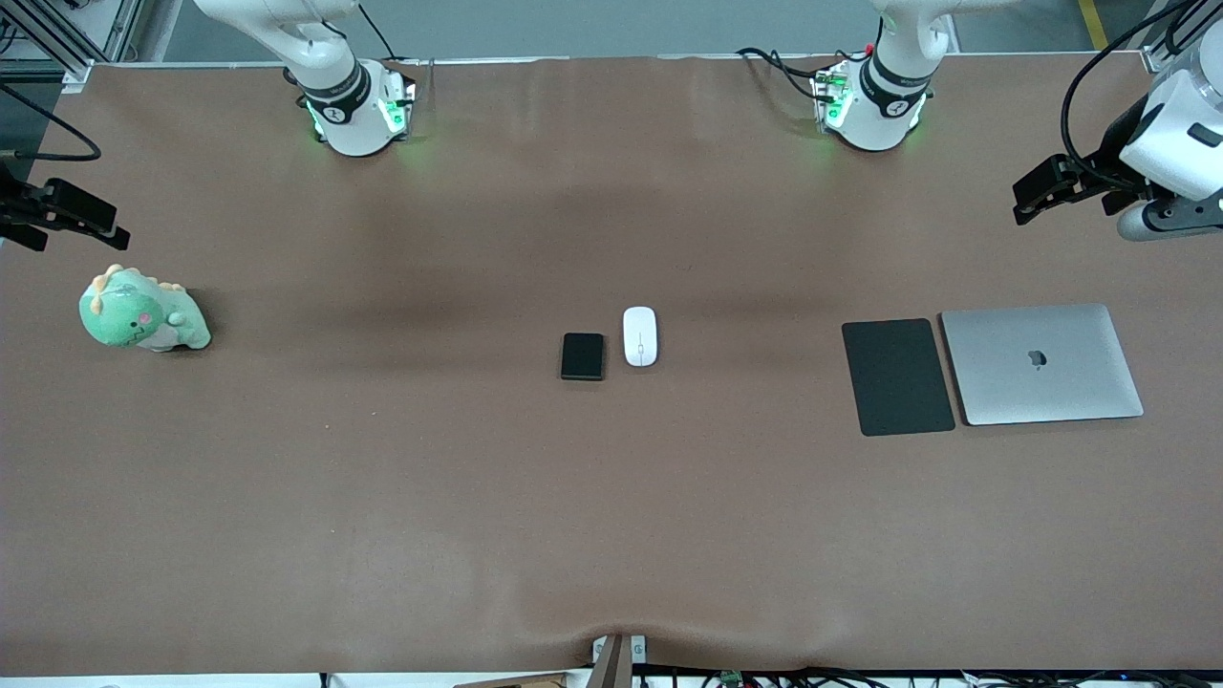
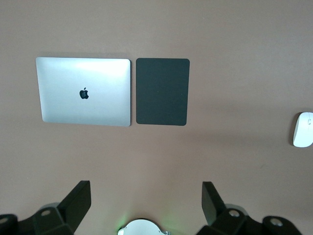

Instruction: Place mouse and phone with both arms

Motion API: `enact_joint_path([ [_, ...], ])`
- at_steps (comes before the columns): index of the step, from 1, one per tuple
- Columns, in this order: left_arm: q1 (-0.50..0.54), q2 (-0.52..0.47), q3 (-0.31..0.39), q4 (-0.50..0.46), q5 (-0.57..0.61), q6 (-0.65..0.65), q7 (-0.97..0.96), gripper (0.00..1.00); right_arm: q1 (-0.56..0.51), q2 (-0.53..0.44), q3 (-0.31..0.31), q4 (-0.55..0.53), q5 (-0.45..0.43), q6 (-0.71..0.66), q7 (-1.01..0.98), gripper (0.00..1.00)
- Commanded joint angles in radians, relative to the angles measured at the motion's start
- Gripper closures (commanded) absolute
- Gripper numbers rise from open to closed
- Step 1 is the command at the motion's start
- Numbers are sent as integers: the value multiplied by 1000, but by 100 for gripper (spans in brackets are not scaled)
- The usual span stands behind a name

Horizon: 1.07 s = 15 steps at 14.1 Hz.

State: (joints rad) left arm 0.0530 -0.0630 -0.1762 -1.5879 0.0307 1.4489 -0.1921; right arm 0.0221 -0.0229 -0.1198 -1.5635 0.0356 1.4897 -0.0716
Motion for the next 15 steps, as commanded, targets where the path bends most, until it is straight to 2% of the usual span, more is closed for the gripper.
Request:
enact_joint_path([
  [1,2,5,-3,19,1,-21,22,0,-21,-5,11,6,14,-9,-14,0],
  [11,-2,25,-6,36,-17,-25,8,0,-14,1,11,2,12,-11,-16,0],
  [14,-16,43,-57,32,-20,-22,-55,0,-17,1,12,5,12,-9,-14,0],
  [15,-15,63,-93,28,-32,-19,-85,0,-13,3,12,3,12,-9,-16,0],
])
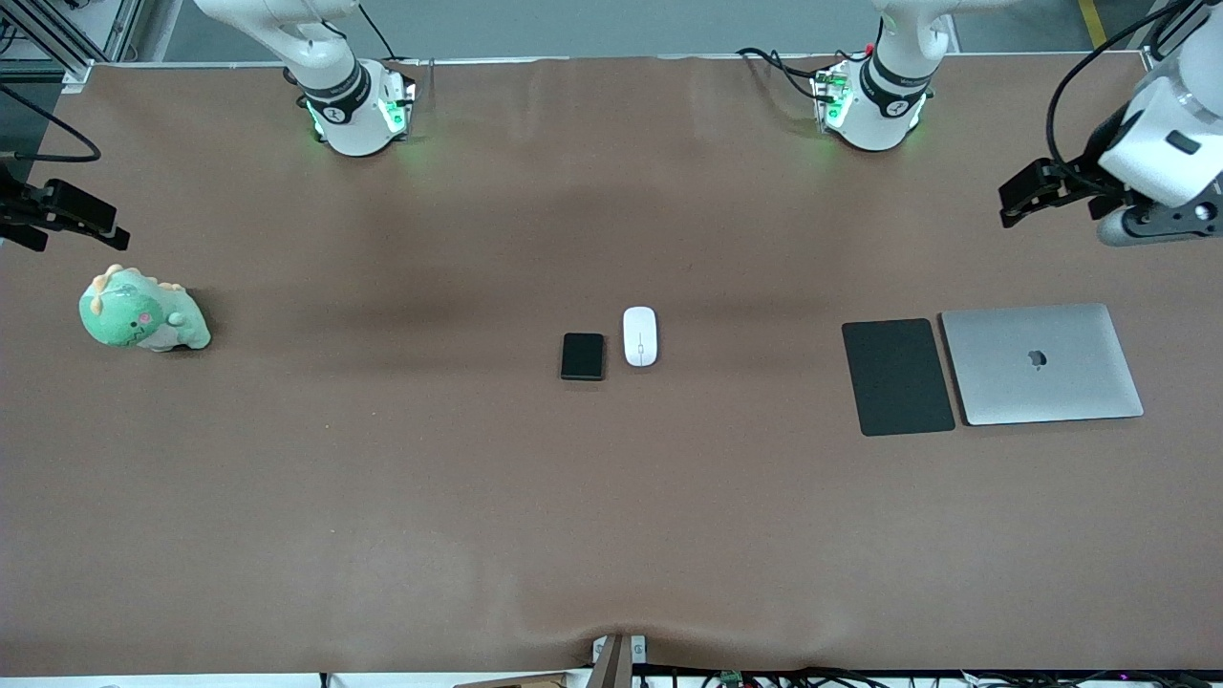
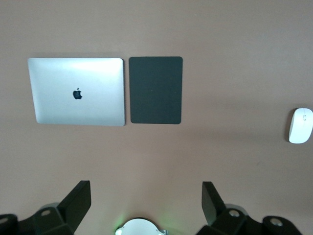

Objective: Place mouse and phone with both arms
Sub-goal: 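Reach the left gripper down over the white mouse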

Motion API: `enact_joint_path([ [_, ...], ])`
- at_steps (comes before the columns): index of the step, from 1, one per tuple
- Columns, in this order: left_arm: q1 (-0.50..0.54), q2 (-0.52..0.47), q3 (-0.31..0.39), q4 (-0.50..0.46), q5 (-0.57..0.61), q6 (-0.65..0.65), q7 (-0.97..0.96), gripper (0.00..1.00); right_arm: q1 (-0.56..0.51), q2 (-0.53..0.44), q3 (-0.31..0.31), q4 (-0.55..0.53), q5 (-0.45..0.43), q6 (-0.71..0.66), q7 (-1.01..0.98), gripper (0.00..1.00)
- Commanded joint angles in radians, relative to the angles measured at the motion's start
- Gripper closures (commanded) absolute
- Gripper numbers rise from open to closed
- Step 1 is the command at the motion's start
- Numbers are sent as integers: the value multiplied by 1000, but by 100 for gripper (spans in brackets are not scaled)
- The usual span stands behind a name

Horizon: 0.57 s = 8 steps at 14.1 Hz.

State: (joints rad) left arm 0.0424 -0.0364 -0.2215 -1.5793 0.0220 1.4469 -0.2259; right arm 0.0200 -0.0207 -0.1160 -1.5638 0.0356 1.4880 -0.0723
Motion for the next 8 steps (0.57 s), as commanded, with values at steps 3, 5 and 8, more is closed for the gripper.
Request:
enact_joint_path([
  [3,-6,82,-136,1,-25,24,-182,0,-15,1,9,5,12,-8,-15,0],
  [5,-9,137,-202,-1,-19,53,-291,0,-11,1,9,5,12,-8,-14,0],
  [8,-82,225,-254,-31,-5,148,-436,0,-9,4,9,5,12,-6,-14,0],
])
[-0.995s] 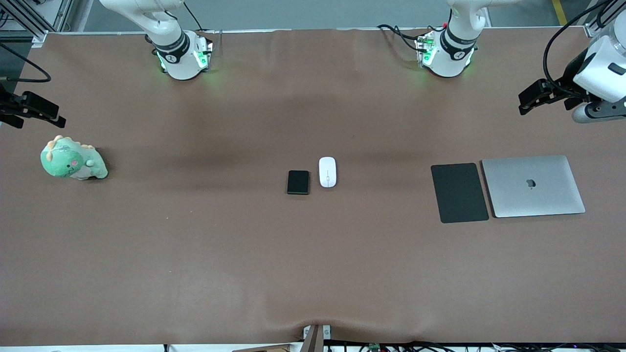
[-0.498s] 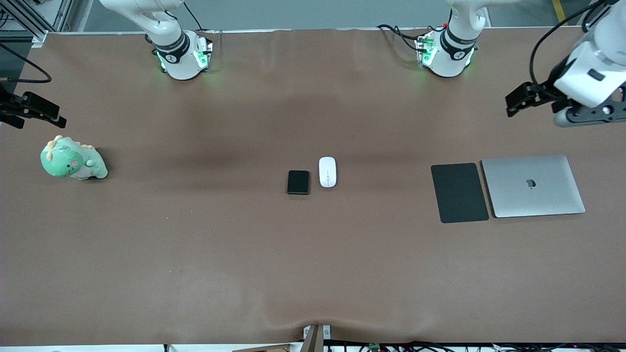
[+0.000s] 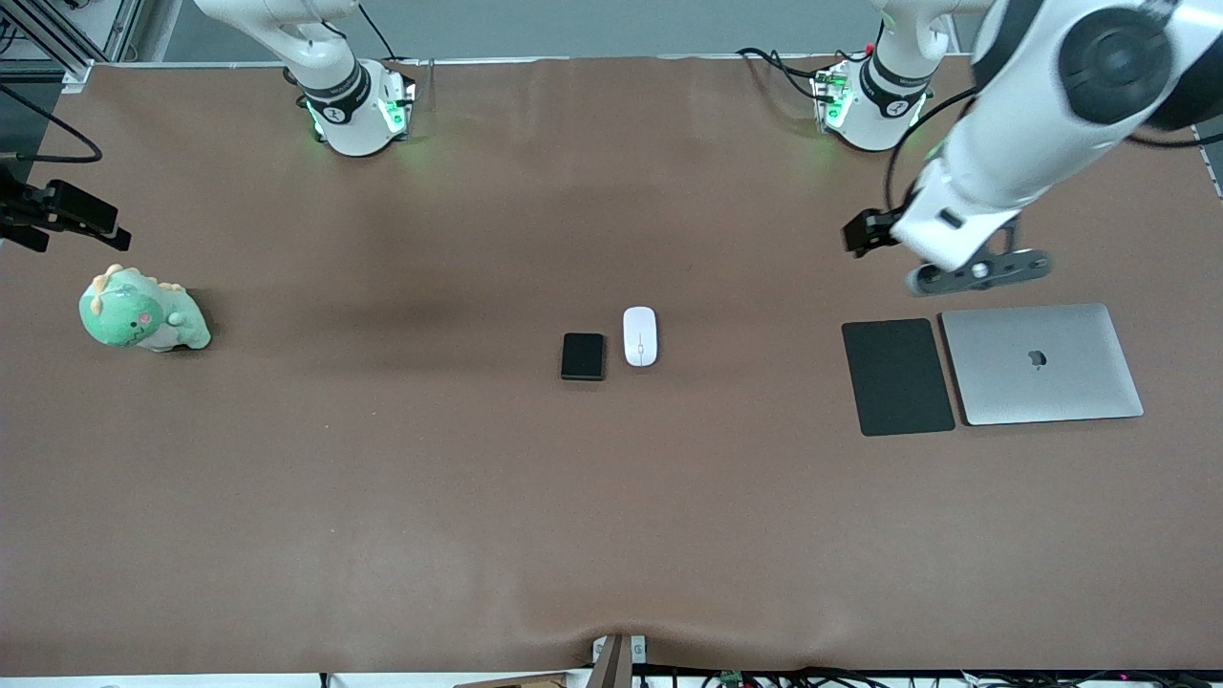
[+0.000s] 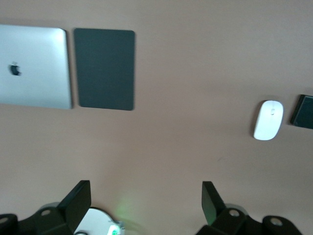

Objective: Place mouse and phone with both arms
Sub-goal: 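Reach the left gripper down over the white mouse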

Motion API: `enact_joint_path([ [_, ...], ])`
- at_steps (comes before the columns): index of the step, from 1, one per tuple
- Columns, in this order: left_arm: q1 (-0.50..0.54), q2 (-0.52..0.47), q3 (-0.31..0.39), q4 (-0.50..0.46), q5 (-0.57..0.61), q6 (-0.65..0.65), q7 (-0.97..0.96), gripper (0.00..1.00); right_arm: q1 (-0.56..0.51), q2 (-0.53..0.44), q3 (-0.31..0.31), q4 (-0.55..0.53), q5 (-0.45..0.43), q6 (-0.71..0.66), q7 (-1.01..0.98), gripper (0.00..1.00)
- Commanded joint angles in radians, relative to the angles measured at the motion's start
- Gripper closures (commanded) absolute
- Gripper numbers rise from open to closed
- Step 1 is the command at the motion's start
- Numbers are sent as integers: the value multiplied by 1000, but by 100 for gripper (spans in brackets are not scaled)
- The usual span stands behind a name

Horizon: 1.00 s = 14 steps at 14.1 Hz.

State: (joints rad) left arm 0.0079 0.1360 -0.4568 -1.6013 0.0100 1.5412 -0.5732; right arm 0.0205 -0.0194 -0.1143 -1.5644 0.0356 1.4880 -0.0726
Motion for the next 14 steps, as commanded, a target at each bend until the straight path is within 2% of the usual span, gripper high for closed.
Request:
enact_joint_path([
  [1,-98,82,-19,-22,25,94,-162,0,-11,4,7,6,12,-6,-13,0],
  [4,-213,186,-19,-23,77,203,-313,0,-11,3,7,7,12,-6,-13,0],
  [7,-275,276,-19,-23,110,299,-402,0,-13,4,7,7,14,-6,-13,0],
  [14,-342,464,-19,-16,160,505,-422,0,-4,10,7,7,13,-8,-15,0],
])
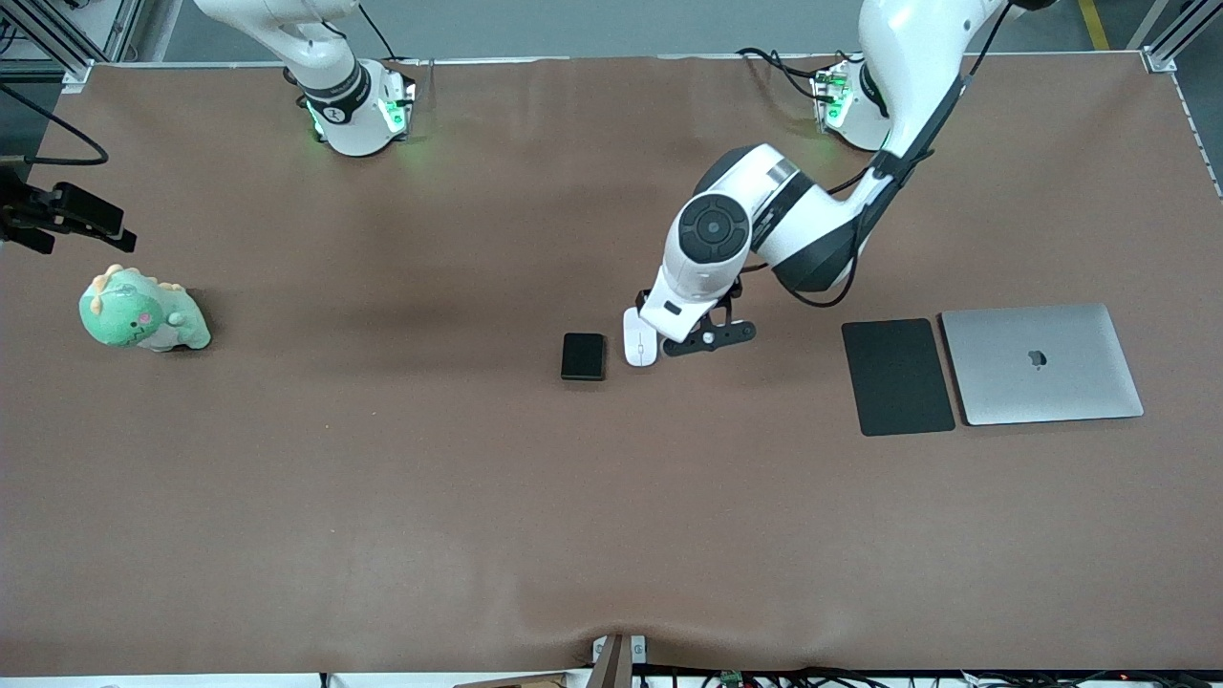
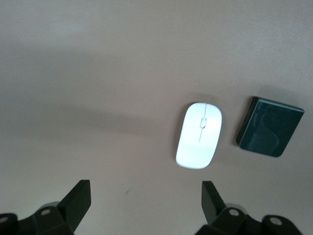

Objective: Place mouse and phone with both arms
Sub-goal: 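Reach the left gripper down over the white mouse, then grasp the white mouse with the left gripper while the right gripper reaches out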

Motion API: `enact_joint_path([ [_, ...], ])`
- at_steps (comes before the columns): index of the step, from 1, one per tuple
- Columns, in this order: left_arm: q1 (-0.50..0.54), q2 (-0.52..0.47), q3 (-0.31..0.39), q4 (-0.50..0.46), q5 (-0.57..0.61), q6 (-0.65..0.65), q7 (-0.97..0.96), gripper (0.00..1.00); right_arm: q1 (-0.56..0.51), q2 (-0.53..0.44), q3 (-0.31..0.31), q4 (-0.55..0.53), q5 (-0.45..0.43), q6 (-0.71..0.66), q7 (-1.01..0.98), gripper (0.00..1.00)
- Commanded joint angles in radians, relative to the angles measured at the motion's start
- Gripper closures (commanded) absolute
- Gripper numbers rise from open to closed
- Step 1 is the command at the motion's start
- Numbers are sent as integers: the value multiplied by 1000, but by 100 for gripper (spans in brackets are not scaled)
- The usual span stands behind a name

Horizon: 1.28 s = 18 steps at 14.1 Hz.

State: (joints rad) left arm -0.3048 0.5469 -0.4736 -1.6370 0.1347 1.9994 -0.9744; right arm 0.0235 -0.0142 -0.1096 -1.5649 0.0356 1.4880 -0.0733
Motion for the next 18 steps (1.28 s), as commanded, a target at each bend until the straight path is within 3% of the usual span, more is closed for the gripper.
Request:
enact_joint_path([
  [1,-42,77,1,22,48,79,-21,0,-7,5,2,8,13,-8,-14,0],
  [10,-74,211,7,19,219,249,-35,4,-13,6,2,8,9,-6,-14,0],
  [18,-89,254,7,23,229,294,-37,17,33,71,4,31,10,5,-5,0],
])
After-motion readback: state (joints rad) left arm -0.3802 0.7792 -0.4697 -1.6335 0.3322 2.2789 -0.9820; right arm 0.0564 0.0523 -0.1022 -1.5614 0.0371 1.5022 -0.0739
